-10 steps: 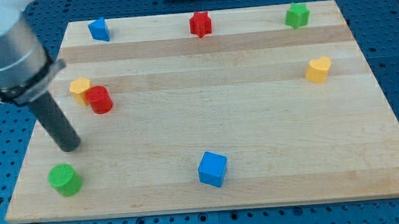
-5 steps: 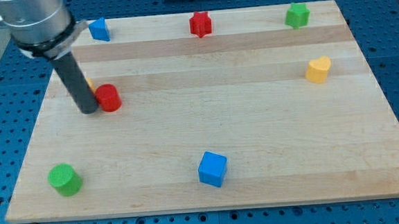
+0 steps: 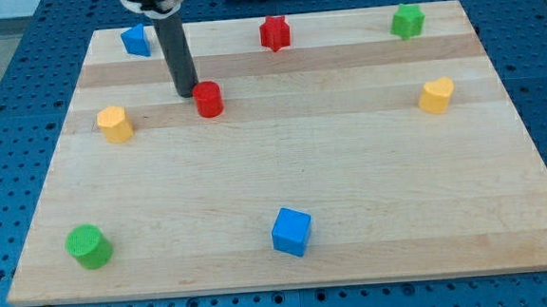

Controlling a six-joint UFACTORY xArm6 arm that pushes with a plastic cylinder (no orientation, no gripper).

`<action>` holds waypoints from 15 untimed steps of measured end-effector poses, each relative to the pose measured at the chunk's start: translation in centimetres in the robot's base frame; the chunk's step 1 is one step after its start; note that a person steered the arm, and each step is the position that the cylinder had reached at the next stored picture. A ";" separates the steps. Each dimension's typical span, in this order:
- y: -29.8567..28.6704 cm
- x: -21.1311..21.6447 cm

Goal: Push the red circle towards the bottom right

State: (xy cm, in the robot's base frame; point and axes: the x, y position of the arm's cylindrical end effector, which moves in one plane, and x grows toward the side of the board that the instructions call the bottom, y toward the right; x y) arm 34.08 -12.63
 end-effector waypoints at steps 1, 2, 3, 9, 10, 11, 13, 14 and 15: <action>0.3 1.2; 1.6 3.5; 3.0 5.4; 16.5 10.4; 17.9 12.2; 19.1 14.0; 21.6 17.9; 22.8 19.8; 22.8 20.7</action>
State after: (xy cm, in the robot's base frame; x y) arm 54.75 10.20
